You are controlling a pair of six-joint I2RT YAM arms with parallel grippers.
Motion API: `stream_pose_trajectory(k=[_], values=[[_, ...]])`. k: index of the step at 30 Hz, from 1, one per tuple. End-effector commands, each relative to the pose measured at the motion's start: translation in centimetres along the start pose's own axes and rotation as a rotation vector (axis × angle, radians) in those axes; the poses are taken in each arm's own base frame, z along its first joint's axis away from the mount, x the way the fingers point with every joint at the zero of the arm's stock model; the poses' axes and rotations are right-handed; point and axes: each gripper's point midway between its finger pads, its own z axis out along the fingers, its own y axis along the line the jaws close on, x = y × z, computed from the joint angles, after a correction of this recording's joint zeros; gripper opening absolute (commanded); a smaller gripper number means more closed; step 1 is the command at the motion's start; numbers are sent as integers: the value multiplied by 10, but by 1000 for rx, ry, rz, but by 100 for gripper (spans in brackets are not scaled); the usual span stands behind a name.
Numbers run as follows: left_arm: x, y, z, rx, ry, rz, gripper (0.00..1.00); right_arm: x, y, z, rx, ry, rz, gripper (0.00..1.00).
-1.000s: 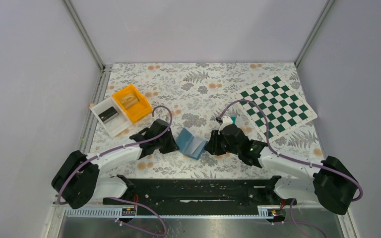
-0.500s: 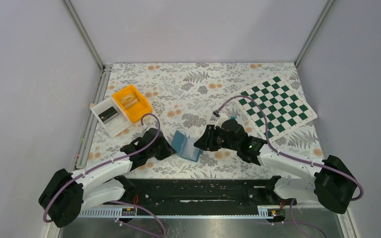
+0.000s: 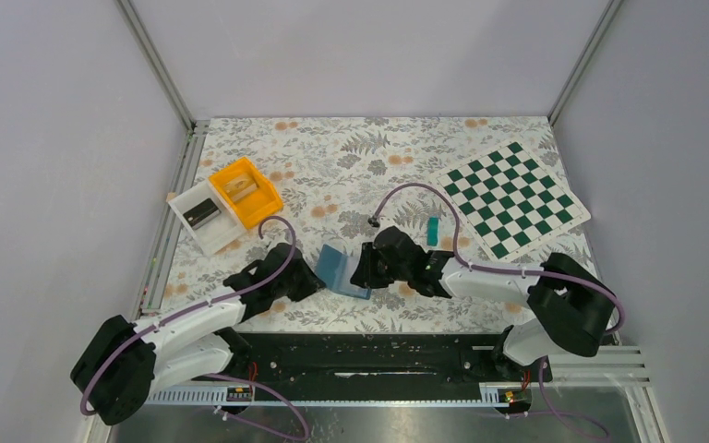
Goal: Take the credit cards out of the card holder
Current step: Open the card holder at the center of the board.
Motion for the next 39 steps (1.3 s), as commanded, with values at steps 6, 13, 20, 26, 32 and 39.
stream_pose_trajectory(k=[6, 13, 20, 26, 32, 39], values=[[-28, -20, -23, 3, -97, 88, 34, -8, -46, 0, 167, -61, 5, 20], [-35, -66, -47, 124, -51, 247, 45, 4, -63, 7, 211, -30, 8, 19], [-7, -142, -72, 425, 127, 365, 45, 3, -68, 7, 227, -36, 5, 18], [18, -161, -48, 469, 228, 403, 41, 3, -73, 6, 242, -43, 16, 17], [0, -108, 2, 135, 156, 408, 34, 3, -84, 5, 256, -66, 47, 17], [-31, -54, 13, -127, -4, 429, 31, 5, -91, 5, 247, -69, 76, 18]])
